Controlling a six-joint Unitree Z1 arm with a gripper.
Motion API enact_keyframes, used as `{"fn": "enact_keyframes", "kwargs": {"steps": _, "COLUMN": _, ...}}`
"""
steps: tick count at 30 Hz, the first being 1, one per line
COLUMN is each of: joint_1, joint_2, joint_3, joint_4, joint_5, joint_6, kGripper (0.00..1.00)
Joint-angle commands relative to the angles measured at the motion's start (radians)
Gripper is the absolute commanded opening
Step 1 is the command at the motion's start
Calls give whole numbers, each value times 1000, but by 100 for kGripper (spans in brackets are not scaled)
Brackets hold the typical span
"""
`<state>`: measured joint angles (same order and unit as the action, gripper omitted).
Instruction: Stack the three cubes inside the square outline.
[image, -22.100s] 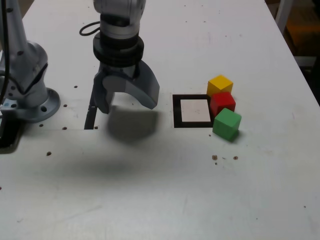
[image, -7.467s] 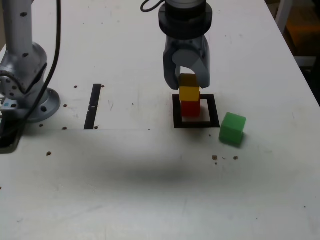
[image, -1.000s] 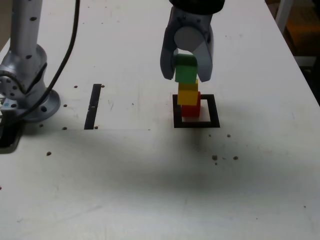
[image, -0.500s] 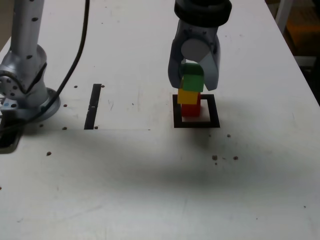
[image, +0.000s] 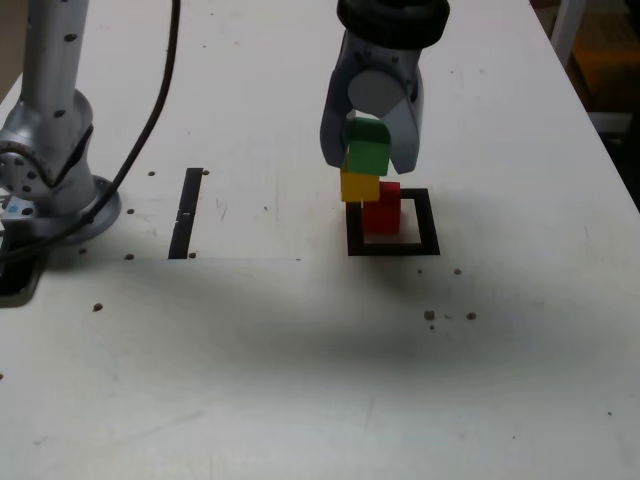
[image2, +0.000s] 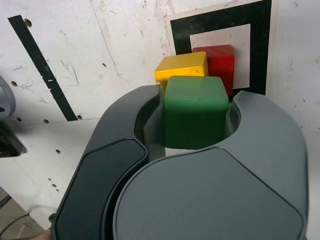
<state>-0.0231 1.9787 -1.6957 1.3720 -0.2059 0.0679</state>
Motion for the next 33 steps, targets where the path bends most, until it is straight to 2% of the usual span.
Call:
{"fn": "enact_keyframes", "kwargs": {"steps": 1, "joint_1": 2, "joint_2": 0, "joint_3": -9, "joint_4": 6, "joint_5": 1, "joint_6": 0, "kGripper": 42}}
{"fn": "enact_keyframes", "kwargs": {"steps": 15, "joint_1": -13, "joint_2": 5, "joint_3": -21, "joint_4": 16, "joint_5": 2, "joint_6": -9, "kGripper": 46}}
{"fn": "enact_keyframes", "kwargs": {"steps": 33, "joint_1": -34, "joint_2": -1, "joint_3": -24, "joint_4": 16, "joint_5": 2, "joint_6": -11, "kGripper": 47}}
